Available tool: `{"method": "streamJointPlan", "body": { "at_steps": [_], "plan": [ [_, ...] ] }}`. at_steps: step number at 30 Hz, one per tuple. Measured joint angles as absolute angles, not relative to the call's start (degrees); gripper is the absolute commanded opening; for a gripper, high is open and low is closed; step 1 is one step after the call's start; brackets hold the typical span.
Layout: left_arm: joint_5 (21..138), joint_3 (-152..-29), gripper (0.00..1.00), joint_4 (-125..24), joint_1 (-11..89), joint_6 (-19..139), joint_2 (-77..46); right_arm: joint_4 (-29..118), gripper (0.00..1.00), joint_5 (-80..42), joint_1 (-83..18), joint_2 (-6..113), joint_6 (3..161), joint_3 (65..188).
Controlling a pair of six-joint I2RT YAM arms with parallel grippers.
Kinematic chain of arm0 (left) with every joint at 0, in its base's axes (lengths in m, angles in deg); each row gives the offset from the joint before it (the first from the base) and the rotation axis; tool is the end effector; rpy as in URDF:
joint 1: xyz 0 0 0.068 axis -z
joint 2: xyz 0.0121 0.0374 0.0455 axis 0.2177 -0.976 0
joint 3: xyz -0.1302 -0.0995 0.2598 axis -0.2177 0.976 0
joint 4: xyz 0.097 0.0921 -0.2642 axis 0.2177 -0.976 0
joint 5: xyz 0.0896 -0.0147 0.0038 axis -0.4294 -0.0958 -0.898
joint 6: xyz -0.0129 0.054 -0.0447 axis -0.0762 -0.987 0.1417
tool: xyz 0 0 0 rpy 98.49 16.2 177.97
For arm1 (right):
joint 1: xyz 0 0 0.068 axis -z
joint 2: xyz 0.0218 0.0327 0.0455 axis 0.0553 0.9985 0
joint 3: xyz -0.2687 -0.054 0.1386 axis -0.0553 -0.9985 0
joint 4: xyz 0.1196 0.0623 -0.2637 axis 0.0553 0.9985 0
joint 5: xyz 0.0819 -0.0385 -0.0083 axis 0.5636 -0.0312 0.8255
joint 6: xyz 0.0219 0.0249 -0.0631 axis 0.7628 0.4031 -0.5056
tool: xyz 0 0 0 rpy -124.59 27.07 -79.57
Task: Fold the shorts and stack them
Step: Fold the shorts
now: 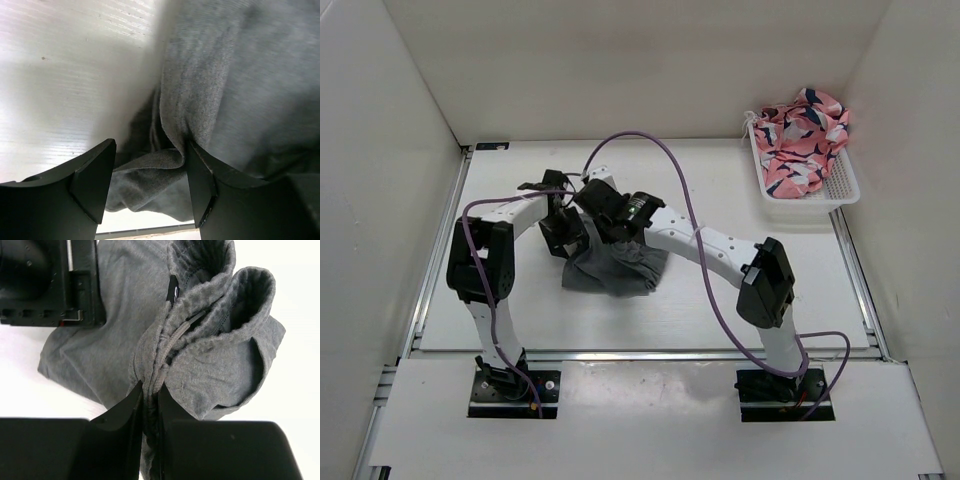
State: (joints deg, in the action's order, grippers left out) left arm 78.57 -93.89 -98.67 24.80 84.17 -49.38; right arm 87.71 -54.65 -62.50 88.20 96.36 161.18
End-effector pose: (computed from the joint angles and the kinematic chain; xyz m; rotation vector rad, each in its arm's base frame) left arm 0.3988 -0.0941 0.1573 -0.5920 2.9666 -0.2822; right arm 0.2884 0.4318 0.3218 -0.5437 2.2368 0.1130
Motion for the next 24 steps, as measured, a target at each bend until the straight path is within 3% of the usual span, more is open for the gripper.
{"method": "streamJointPlan", "body": {
  "at_steps": [5,7,10,12,16,17,19,20,23,24],
  "plan": [
    [78.59,-93.89,0.7,-98.3,24.8,84.23,-48.6,87.69,0.0,-52.66,-62.56,88.97,95.84,163.08],
    [78.61,-93.89,0.78,-98.28,24.78,84.32,-48.6,87.14,0.0,-51.59,-62.39,89.6,95.59,163.45],
    [78.63,-93.89,0.97,-98.74,24.23,84.54,-48.55,86.05,0.0,-49.97,-62.39,91.59,95.14,164.04],
    [78.54,-93.89,1.0,-99.66,23.23,84.54,-48.16,84.67,0.0,-48.44,-62.39,93.54,94.61,164.76],
    [77.69,-93.97,1.0,-103.46,16.82,83.36,-44.05,82.99,0.23,-45.65,-62.46,96.07,94.22,166.12],
    [77.63,-94.32,1.0,-104.44,14.88,82.86,-42.67,82.79,0.45,-45.03,-62.5,96.62,94.24,166.88],
    [77.23,-95.94,1.0,-106.26,10.94,81.83,-39.72,81.83,0.6,-43.15,-62.56,97.64,94.28,168.61],
    [76.88,-96.71,1.0,-106.54,9.15,81.48,-38.19,80.98,0.81,-42.13,-62.59,98.04,94.31,169.48],
    [76.18,-97.75,1.0,-107.37,7.03,80.54,-34.43,79.1,0.99,-39.46,-62.98,98.56,94.28,171.64],
    [76.1,-97.95,1.0,-107.74,7.01,80.21,-33.6,78.4,0.99,-38.89,-63.22,98.32,93.98,171.82]
  ]
}}
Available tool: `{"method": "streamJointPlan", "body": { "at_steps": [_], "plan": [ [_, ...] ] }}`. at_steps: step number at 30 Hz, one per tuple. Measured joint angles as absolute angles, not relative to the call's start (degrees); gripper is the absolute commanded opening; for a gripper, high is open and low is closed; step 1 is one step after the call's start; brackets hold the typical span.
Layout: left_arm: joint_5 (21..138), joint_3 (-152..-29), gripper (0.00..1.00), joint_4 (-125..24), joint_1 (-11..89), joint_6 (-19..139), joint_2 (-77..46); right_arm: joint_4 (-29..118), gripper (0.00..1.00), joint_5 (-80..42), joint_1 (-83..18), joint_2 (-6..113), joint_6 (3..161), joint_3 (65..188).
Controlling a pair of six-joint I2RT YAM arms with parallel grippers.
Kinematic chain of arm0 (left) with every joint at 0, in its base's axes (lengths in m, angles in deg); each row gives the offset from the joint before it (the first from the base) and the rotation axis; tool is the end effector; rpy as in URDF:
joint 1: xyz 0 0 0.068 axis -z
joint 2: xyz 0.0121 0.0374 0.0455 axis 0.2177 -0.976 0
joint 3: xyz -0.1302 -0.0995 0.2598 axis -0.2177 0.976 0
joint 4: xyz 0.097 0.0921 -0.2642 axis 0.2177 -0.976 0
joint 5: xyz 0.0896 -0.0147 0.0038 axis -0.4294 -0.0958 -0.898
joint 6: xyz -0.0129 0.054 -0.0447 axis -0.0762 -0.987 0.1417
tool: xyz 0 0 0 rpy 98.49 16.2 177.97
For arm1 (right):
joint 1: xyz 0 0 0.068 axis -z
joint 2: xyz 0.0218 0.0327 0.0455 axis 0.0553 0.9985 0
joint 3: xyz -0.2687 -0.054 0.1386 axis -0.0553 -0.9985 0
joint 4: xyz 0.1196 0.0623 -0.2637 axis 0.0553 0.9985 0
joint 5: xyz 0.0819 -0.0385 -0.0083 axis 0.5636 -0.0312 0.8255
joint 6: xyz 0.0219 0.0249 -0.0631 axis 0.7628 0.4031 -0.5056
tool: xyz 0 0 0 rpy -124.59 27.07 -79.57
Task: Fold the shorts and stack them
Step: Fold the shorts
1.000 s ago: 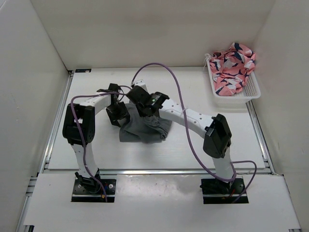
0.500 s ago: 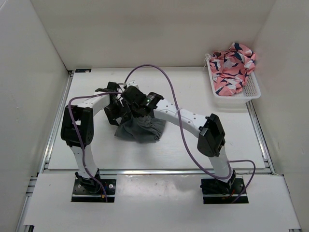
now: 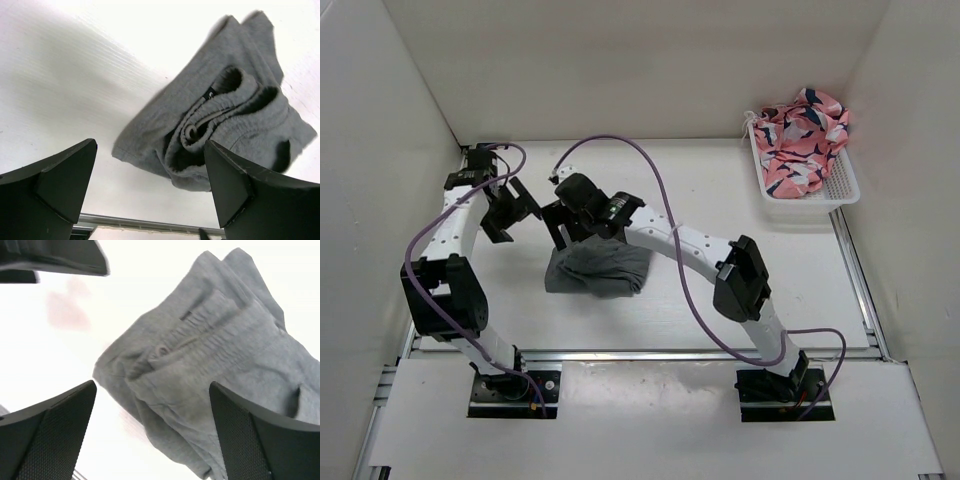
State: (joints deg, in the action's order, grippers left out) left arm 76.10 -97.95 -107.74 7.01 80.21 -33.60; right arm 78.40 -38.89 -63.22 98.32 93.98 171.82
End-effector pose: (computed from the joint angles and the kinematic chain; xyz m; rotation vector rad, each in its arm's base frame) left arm 0.3728 0.0313 0.2772 -0.8694 2.6645 -0.2303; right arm 0.3020 0.4987 0.3092 -0.6909 2.1776 0.4949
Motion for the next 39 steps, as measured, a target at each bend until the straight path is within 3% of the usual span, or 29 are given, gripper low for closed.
{"method": "streamJointPlan", "body": {
  "at_steps": [4,9,14,19,21,25,26,30,34,36,37,38,39],
  "plan": [
    [76.16,-98.65,0.96,-108.92,7.86,78.68,-32.9,76.39,0.97,-38.7,-63.96,94.37,93.63,167.89],
    [76.31,-99.5,0.91,-109.45,12.82,75.4,-33.38,74.07,0.9,-39.7,-62.13,80.36,96.01,151.91],
    [76.69,-103.33,0.96,-108.99,23.16,73.15,-40.07,71.01,0.95,-34.63,-49.1,67.11,102.44,133.83],
    [78.0,-106.32,0.93,-107.9,27.93,72.61,-52.25,66.07,0.99,-22.54,-35.29,66.41,109.23,120.59],
    [78.41,-106.48,0.84,-107.74,28.04,72.5,-55.98,64.78,0.99,-18.11,-32.99,67.66,110.81,118.16],
    [79.57,-106.61,0.17,-108.33,27.71,72.28,-57.36,58.68,0.99,-8.88,-32.16,72.18,113.3,117.31],
    [80.05,-106.96,0.1,-108.42,27.6,72.21,-57.32,56.74,0.99,-7.07,-32.16,73.36,113.85,117.29],
    [80.49,-107.61,0.1,-108.16,27.53,72.1,-57.21,48.11,0.93,-0.12,-32.51,79.7,116.27,117.13],
    [80.47,-107.61,0.1,-108.31,27.31,72.41,-56.36,44.74,0.75,2.83,-34.24,85.75,116.77,118.45],
    [80.47,-107.61,0.1,-108.42,27.31,72.65,-55.48,43.28,0.56,3.23,-35.59,87.31,116.58,119.93],
    [80.47,-107.61,0.1,-108.47,27.31,72.74,-55.04,42.42,0.42,3.27,-36.12,87.77,116.64,120.35],
    [80.4,-107.61,0.1,-108.49,27.31,72.76,-54.54,41.75,0.07,3.2,-36.58,87.87,116.86,120.39],
    [80.36,-107.61,0.1,-108.55,27.31,72.78,-54.06,41.42,0.0,3.03,-36.97,87.87,116.75,120.35]
  ]
}}
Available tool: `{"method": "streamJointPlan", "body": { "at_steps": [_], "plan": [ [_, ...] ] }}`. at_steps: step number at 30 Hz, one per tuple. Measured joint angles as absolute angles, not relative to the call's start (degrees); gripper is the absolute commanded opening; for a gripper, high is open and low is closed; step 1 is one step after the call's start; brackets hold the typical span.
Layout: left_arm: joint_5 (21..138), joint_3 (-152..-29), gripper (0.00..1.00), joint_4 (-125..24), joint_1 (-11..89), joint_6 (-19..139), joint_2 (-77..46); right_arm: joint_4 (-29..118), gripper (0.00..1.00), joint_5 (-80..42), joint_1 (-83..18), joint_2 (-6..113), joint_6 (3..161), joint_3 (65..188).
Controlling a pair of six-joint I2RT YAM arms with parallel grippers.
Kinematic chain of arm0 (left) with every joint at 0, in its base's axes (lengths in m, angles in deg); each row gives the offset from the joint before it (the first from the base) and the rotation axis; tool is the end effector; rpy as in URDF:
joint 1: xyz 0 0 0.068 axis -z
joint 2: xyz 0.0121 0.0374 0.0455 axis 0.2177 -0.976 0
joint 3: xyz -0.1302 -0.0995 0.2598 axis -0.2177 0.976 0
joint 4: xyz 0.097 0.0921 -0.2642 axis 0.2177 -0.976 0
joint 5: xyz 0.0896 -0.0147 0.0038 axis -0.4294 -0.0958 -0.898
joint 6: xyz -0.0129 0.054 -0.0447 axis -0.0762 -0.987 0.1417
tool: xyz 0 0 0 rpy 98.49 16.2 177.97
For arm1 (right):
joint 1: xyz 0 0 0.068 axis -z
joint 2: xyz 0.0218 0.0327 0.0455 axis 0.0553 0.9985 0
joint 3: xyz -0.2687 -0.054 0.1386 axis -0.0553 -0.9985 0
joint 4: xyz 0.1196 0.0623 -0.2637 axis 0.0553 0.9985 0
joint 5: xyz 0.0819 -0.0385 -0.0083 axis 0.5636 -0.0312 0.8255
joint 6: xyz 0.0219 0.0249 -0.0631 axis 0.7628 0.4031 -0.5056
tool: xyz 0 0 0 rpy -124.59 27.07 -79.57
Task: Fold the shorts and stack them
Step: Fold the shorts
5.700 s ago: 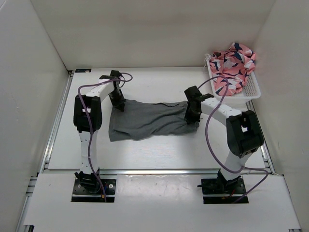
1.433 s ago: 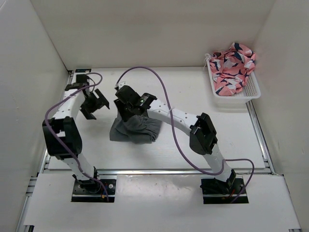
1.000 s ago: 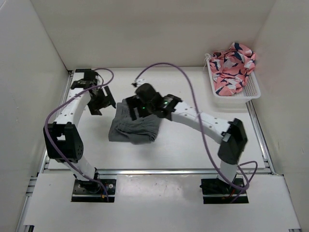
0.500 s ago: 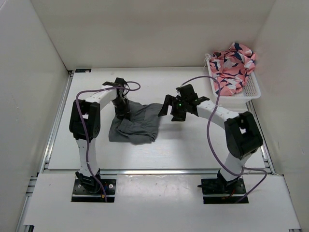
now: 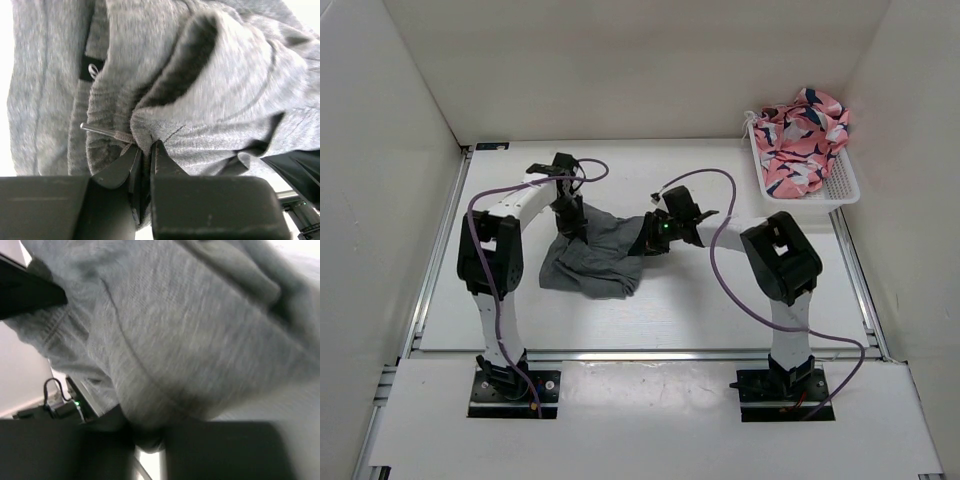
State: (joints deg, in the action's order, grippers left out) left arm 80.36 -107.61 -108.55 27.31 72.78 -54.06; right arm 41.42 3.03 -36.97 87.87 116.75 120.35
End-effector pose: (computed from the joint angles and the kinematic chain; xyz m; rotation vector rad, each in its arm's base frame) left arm 0.4271 -0.1220 0.1914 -0.2270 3.0244 -0.3074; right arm 0.3820 0.2904 0.1378 -0.1128 2.5503 1.1968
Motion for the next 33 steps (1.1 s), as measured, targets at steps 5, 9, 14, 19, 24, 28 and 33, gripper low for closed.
{"method": "streamJointPlan", "body": {
  "at_steps": [5,9,14,19,24,28,33],
  "plan": [
    [80.75,-107.61,0.1,-108.88,27.45,73.55,-51.2,42.42,0.0,-0.31,-37.06,85.32,116.73,118.9],
    [82.57,-107.61,0.1,-108.88,29.13,74.38,-48.75,50.2,0.0,-5.23,-36.47,79.44,113.85,118.9],
    [84.69,-107.61,0.1,-108.75,31.29,75.75,-44.9,61.15,0.05,-10.26,-35.44,73.03,109.6,121.75],
    [85.19,-107.63,0.1,-106.96,31.12,75.93,-45.27,67.03,0.85,-15.02,-34.94,74.35,106.87,125.5],
    [83.29,-107.44,0.1,-105.12,30.46,75.3,-55.63,73.33,0.93,-21.89,-33.43,77.93,104.84,125.66],
    [82.33,-106.1,0.7,-104.68,30.02,75.65,-57.58,76.67,0.87,-27.24,-33.28,75.74,103.99,125.48],
    [78.48,-106.3,0.97,-105.91,30.05,76.13,-52.6,78.51,0.4,-30.78,-33.65,69.27,102.3,125.48]
  ]
}}
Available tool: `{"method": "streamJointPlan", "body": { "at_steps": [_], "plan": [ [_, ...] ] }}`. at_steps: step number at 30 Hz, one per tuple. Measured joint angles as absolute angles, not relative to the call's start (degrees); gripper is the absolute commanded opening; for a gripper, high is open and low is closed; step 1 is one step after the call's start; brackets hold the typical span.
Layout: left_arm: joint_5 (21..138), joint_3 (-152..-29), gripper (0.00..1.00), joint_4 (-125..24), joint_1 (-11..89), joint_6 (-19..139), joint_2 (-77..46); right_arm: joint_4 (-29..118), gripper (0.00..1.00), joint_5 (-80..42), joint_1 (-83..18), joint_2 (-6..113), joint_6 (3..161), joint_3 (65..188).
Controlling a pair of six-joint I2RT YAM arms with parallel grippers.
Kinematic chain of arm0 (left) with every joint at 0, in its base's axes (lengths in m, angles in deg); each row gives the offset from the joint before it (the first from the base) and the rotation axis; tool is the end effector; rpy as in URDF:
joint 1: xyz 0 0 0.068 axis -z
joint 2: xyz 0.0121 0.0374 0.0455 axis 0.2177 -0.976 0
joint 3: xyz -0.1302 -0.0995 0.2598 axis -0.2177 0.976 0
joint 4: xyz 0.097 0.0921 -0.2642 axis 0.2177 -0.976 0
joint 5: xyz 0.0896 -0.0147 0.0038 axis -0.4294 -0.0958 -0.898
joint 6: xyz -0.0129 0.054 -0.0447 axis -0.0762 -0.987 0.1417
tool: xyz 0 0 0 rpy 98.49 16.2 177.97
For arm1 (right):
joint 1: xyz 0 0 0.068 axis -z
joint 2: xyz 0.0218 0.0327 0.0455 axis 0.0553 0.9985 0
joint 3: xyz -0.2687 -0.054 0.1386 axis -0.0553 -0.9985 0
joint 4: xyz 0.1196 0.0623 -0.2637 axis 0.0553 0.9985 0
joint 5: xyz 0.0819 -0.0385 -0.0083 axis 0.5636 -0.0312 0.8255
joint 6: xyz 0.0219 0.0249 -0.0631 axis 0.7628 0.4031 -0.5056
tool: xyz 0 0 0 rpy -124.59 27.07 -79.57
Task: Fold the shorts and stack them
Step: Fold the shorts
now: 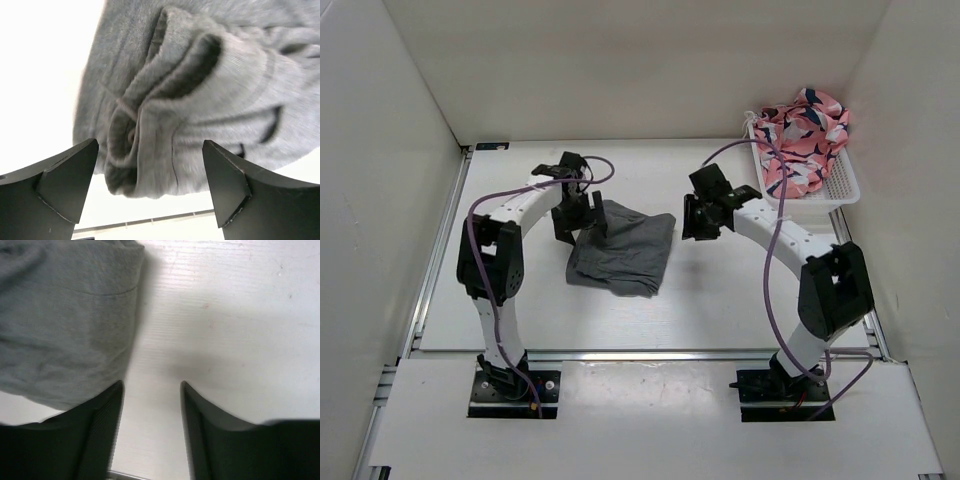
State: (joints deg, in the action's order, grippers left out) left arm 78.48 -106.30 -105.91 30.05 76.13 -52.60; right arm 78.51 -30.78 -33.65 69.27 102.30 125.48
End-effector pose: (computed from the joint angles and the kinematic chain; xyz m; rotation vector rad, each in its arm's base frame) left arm 0.4209 -0.1403 0.1961 -0.2386 2.9779 -0.2922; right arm 0.3574 0.2052 0.2498 -0.0439 2.5813 0.2864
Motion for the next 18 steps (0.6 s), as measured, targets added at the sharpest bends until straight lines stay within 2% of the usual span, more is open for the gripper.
{"method": "streamJointPlan", "body": {
  "at_steps": [1,2,3,4,5,6,11,18],
  "plan": [
    [77.76,-106.69,0.97,-106.52,30.05,76.24,-51.5,78.66,0.3,-30.98,-33.84,68.2,102.17,125.57],
    [77.3,-107.18,0.92,-106.98,30.05,76.28,-50.65,78.97,0.23,-31.05,-34.08,67.44,102.06,125.85],
    [76.82,-107.96,0.78,-107.42,30.09,76.48,-49.73,79.49,0.12,-30.89,-34.43,67.29,102.06,126.49],
    [76.4,-108.79,0.53,-107.74,30.22,76.72,-49.08,79.73,0.08,-30.63,-34.76,67.5,102.02,127.45],
    [76.36,-109.71,0.16,-107.83,30.26,77.02,-48.57,80.04,0.07,-30.13,-35.0,68.18,102.13,128.7],
    [76.6,-110.69,0.1,-107.88,30.33,77.07,-48.31,80.15,0.05,-29.65,-35.2,69.12,102.2,129.96],
    [79.4,-116.77,0.1,-107.85,31.55,76.61,-51.13,79.16,0.05,-27.35,-35.77,76.84,102.81,136.54],
    [79.68,-125.23,0.1,-106.78,32.28,76.61,-66.37,77.85,0.02,-26.91,-35.48,91.79,104.69,143.49]
  ]
}}
